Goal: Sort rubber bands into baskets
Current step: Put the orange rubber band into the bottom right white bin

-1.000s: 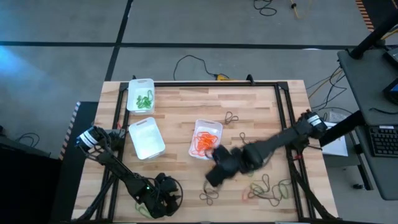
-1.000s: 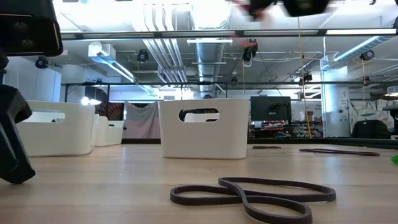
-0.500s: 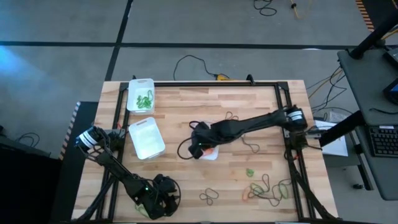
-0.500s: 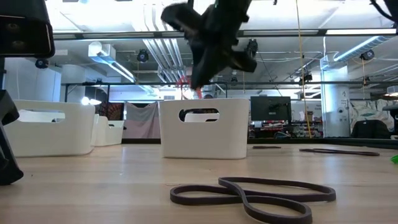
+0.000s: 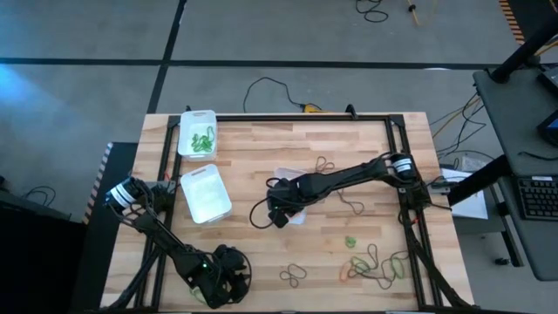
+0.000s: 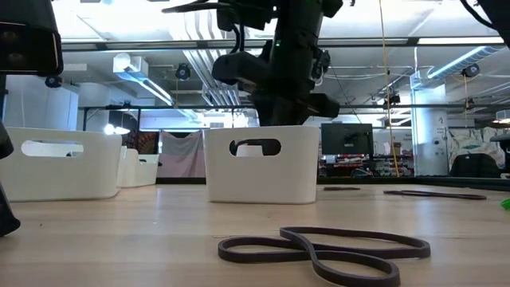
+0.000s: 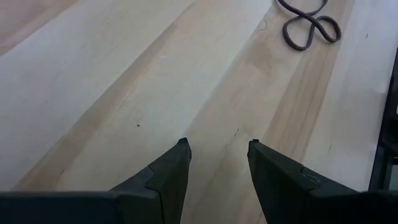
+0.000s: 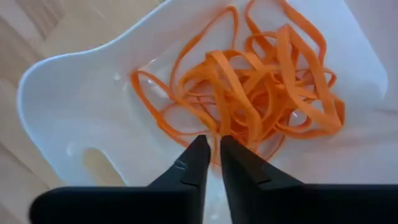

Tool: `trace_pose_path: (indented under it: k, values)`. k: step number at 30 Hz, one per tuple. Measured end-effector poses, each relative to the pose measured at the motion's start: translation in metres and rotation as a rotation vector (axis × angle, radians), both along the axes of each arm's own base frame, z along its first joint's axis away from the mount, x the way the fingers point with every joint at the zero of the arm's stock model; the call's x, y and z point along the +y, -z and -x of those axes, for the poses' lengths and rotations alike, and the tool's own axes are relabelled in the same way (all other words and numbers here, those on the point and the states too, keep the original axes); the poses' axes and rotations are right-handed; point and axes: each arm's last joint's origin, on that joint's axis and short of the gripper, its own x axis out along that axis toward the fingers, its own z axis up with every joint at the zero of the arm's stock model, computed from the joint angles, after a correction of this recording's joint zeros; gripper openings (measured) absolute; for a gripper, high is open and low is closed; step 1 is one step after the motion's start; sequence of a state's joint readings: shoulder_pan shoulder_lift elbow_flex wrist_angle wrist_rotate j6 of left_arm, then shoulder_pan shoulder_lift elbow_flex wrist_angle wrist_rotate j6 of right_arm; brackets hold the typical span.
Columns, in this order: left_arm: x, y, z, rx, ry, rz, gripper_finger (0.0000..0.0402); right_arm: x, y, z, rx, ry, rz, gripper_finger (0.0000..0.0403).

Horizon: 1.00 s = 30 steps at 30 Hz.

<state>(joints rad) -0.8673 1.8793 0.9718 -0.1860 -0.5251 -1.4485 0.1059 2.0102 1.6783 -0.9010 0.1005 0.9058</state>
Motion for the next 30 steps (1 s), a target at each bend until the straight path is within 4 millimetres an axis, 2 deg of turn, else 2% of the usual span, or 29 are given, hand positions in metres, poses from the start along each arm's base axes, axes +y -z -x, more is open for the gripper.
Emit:
trace_pose_path:
  k: [8,11,13,18,22,26,30]
  values:
    - [0.0,0.0,0.0,-0.002,-0.013,0.012,0.0153,-0.001,-0.002,0.001,0.006,-0.028,0.013,0.0113]
    - [0.0,0.0,0.0,-0.003,-0.027,0.025,0.0153,0.003,-0.017,0.005,-0.03,-0.05,0.013,0.0132]
    - [0.0,0.0,0.0,-0.002,-0.028,0.028,0.0153,0.013,-0.036,0.011,-0.081,-0.082,0.025,0.0141]
    - [-0.001,0.0,0.0,0.001,-0.023,0.036,0.0153,0.057,-0.081,0.035,-0.209,-0.187,0.101,0.015]
    - [-0.002,-0.002,0.0,0.009,-0.013,0.038,0.0153,0.107,-0.1,0.063,-0.283,-0.316,0.197,0.0148]
    - [-0.003,-0.003,-0.002,0.014,0.011,0.032,0.0153,0.16,-0.092,0.093,-0.245,-0.473,0.209,0.0144]
    - [-0.002,-0.003,-0.003,0.014,0.011,0.033,0.0153,0.198,-0.065,0.121,-0.152,-0.416,0.133,0.0148]
